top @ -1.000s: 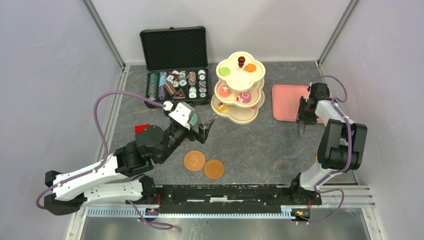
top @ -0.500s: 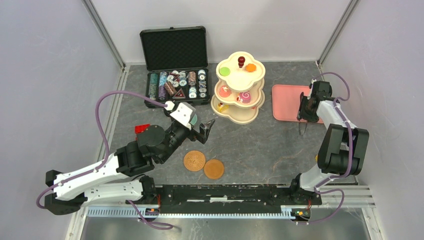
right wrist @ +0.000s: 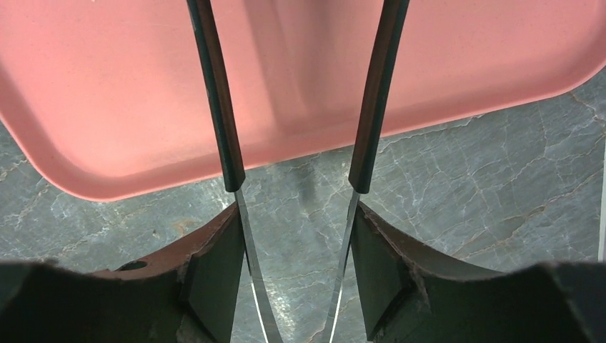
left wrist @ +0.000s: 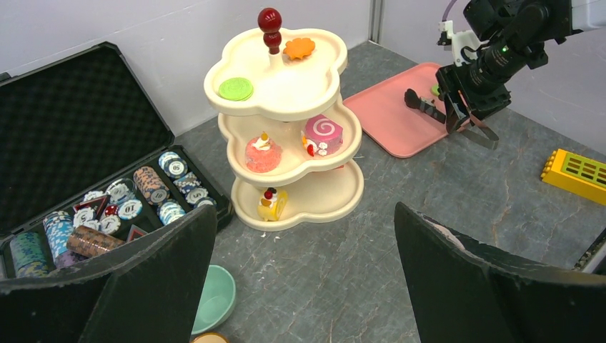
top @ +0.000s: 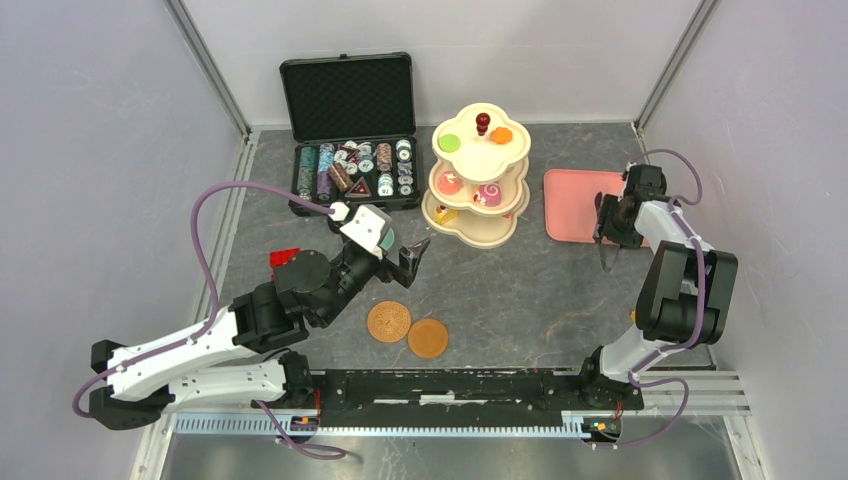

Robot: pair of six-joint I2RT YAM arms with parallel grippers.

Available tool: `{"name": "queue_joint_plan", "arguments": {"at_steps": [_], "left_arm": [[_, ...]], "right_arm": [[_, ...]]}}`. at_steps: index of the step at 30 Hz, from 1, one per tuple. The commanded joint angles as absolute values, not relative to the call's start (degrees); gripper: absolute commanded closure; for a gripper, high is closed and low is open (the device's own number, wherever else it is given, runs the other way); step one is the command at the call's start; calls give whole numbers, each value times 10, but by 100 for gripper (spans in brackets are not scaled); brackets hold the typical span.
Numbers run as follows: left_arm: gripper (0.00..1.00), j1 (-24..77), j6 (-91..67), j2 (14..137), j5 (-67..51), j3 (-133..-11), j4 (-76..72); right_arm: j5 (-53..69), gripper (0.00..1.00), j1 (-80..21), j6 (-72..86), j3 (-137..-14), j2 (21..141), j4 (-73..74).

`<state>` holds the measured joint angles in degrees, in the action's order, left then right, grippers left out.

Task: Serve the afternoon tea

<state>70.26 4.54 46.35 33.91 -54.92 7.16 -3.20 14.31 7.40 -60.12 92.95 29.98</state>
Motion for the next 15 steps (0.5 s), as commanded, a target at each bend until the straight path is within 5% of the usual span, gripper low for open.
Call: {"name": "queue_joint_plan", "arguments": {"at_steps": [1,15], "left_arm": [[0,706,51,459,337,-548,49],[0,707,52,460,338,-547,48]], "right_arm": [[-27,41,154,76,-597,938,271],[-27,50,153,65,-600,963,268]]}}
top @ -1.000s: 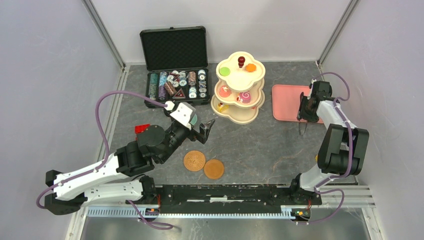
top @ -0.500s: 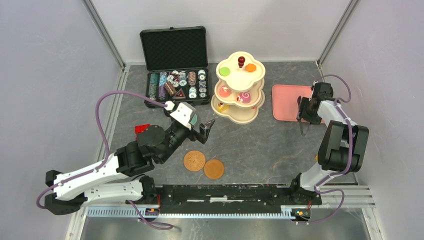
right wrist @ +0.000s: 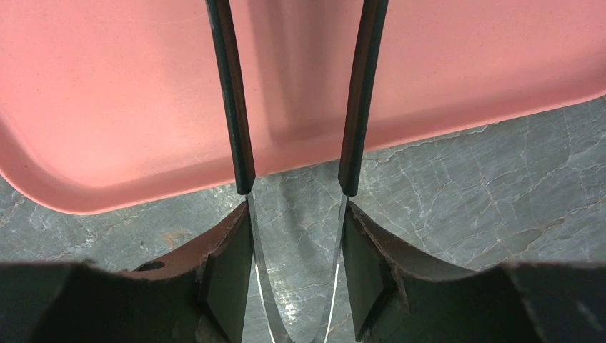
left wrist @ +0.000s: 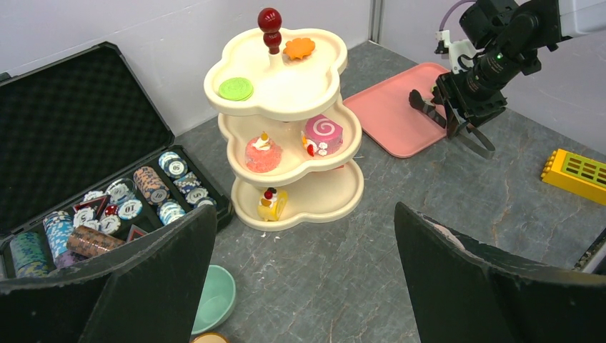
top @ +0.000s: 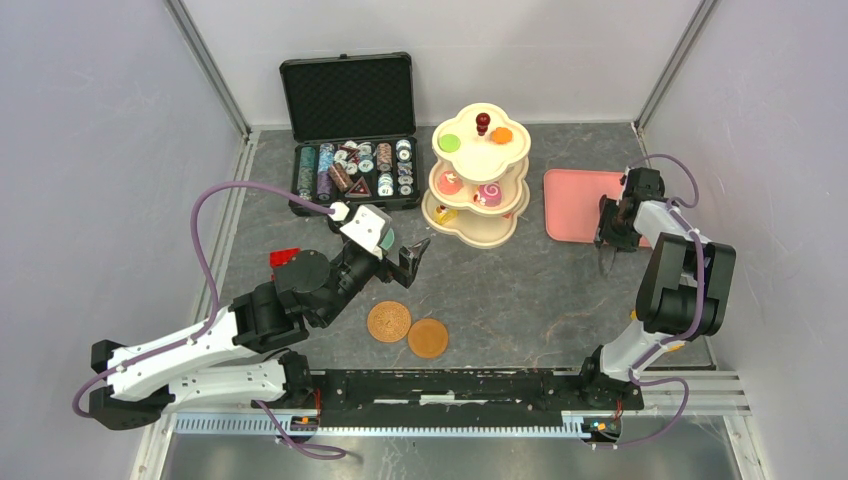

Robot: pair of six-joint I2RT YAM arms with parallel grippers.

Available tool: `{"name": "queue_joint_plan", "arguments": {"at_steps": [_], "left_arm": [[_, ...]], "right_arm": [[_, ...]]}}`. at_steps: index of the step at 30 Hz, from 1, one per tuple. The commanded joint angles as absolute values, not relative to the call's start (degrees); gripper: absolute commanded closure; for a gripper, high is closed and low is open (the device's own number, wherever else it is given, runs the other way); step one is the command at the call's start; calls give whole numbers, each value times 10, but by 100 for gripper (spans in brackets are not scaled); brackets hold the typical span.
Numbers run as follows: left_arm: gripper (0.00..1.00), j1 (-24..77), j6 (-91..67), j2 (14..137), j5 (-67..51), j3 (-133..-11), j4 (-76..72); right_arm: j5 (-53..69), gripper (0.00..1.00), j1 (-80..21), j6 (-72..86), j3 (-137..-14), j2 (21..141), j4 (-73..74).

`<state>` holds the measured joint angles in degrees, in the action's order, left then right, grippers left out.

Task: Serve the afternoon tea

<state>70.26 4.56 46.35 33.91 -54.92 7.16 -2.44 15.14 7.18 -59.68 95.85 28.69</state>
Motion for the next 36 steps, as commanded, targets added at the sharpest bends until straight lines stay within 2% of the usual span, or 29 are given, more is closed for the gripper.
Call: {"name": "queue_joint_plan", "arguments": {"at_steps": [1,5,27,36], "left_arm": [[0,707,52,460,338,-547,48],[0,707,53,459,339,-547,48],[0,706,53,459,339,-546,48],[0,707,54,459,342,-547,49]], "right_arm": [[-24,50,153,64,-600,964,267],[-22,52,154,65,-602,973,265],[-7,99,152,73,-603,917,262],[30,100,154,76,-601,868,284]]}}
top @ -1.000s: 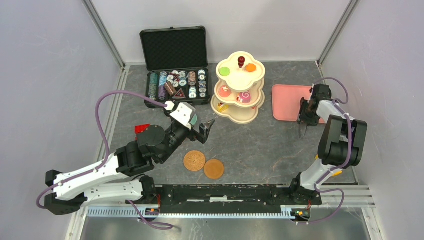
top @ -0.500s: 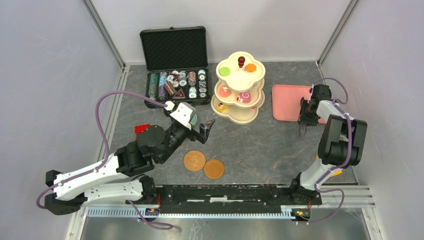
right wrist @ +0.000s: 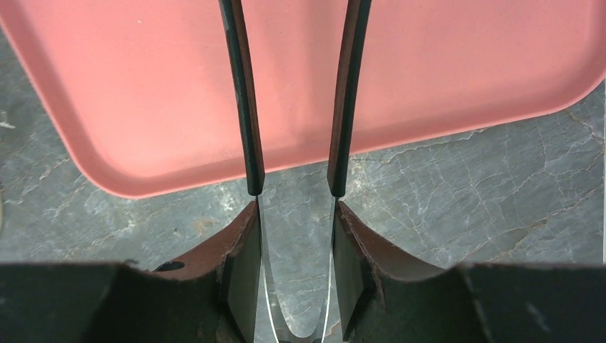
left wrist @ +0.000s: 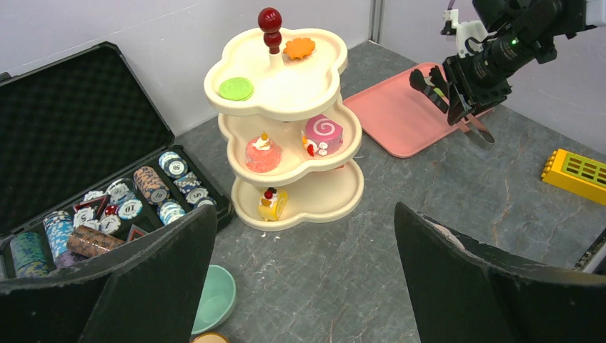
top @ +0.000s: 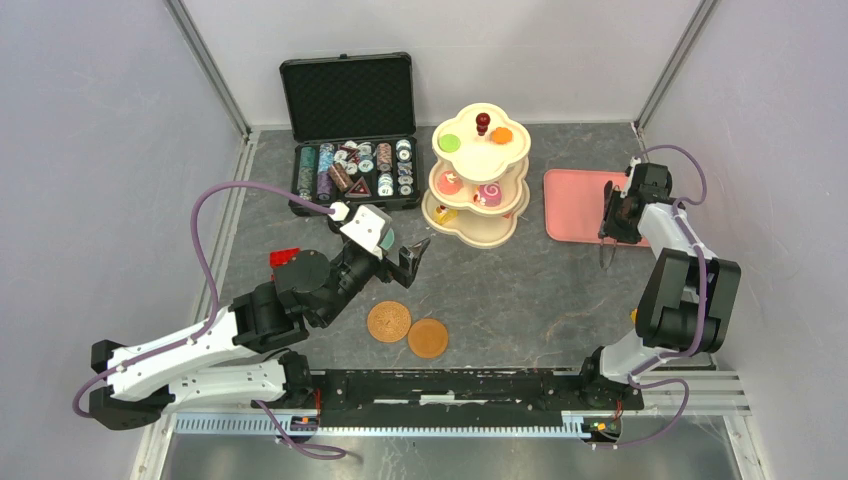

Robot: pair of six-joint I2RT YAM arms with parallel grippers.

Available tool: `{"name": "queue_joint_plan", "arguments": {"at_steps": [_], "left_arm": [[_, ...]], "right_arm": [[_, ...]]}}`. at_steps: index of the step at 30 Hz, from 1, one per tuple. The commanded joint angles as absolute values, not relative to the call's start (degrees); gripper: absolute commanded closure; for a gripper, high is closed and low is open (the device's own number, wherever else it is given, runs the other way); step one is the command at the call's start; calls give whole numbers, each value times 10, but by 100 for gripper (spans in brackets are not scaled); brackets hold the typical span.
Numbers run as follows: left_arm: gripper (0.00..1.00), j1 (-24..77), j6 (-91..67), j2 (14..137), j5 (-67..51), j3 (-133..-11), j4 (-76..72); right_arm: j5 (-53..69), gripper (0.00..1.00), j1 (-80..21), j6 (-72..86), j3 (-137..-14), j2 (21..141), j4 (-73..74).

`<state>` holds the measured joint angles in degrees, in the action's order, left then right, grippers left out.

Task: Serve the afternoon tea

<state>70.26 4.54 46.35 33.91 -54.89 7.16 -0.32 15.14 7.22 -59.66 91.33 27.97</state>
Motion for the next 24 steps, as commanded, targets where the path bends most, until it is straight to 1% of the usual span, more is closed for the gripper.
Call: {"name": "queue_joint_plan", "arguments": {"at_steps": [1,5,12,17,21,24], "left_arm": [[0,707,54,459,343,-547,49],[0,706,57,459,347,-549,48],[0,706,56,467,350,-566,56],[0,706,40,470,350,-591,78],[0,706,17,468,350,-613,99],[0,706,-14,462,349,-620,110]], "right_arm": [[43,100,153,75,-599,854,288],[88,100,136,71,-598,789,308],[81,100,26,69,-684,699,395],[81,100,-83,96,-756,686,428],[75,100,-167,122,-784,694,429],[47,100,-224,127,-806,713,434]]}}
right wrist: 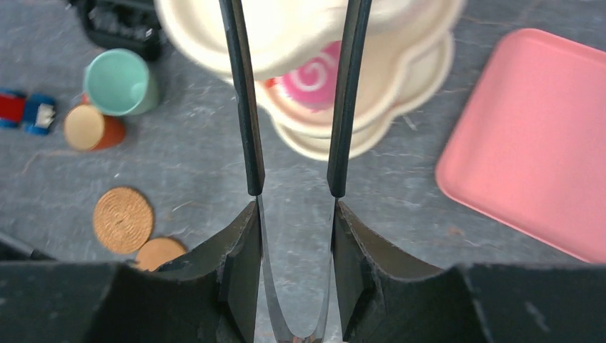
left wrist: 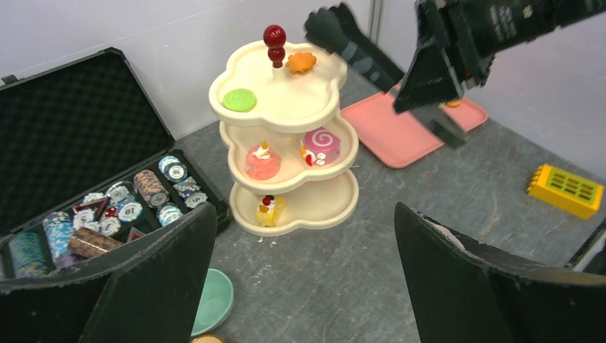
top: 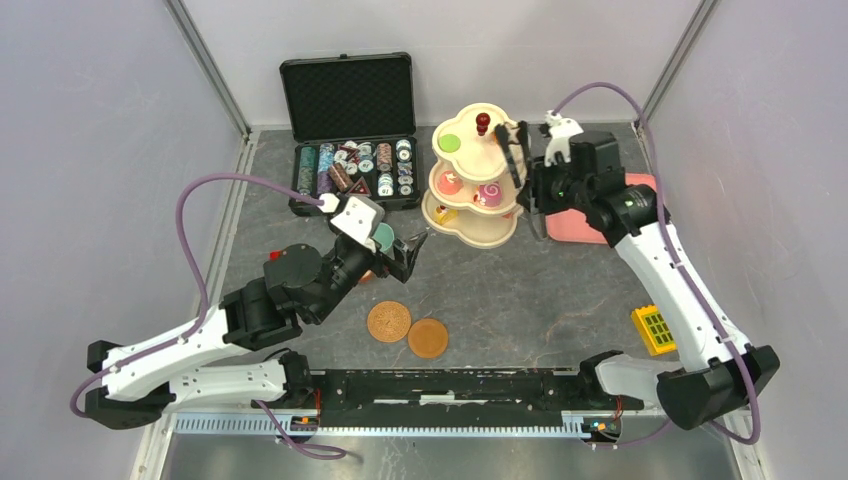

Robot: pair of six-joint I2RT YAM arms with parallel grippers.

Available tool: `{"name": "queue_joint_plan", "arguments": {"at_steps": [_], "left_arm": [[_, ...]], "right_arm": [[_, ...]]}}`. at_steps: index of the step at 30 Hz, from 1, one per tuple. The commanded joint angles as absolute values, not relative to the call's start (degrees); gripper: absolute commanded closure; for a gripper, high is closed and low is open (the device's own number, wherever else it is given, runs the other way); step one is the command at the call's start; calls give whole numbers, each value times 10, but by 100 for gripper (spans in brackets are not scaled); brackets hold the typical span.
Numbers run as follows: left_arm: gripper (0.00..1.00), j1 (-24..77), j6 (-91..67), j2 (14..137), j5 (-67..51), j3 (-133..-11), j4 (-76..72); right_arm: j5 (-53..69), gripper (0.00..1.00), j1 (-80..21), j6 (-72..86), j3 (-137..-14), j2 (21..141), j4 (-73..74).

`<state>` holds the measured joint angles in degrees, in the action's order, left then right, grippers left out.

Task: Serve the afternoon tea

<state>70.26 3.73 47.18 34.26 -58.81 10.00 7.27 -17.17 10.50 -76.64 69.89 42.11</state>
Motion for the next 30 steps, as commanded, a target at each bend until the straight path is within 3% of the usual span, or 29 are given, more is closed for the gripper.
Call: {"name": "queue_joint_plan", "arguments": {"at_steps": [1,9,18,24,30], "left_arm": [[0,706,-24,461,348,-622,113],[0,706,-50,460,351,-629,131],[0,706,-35,469,359,-630,130],[0,706,-28,474,355,-629,122],[0,706,-19,476,355,-629,116]], "right_arm": [[37,100,-240,128,-813,720,435],[-39,94,-300,121,-883,794,464],[-90,69,-317,118,-885,807,480],[-98,58,-323,116,-887,799,483],[-97,53,-325,116,-896,798,486]]}}
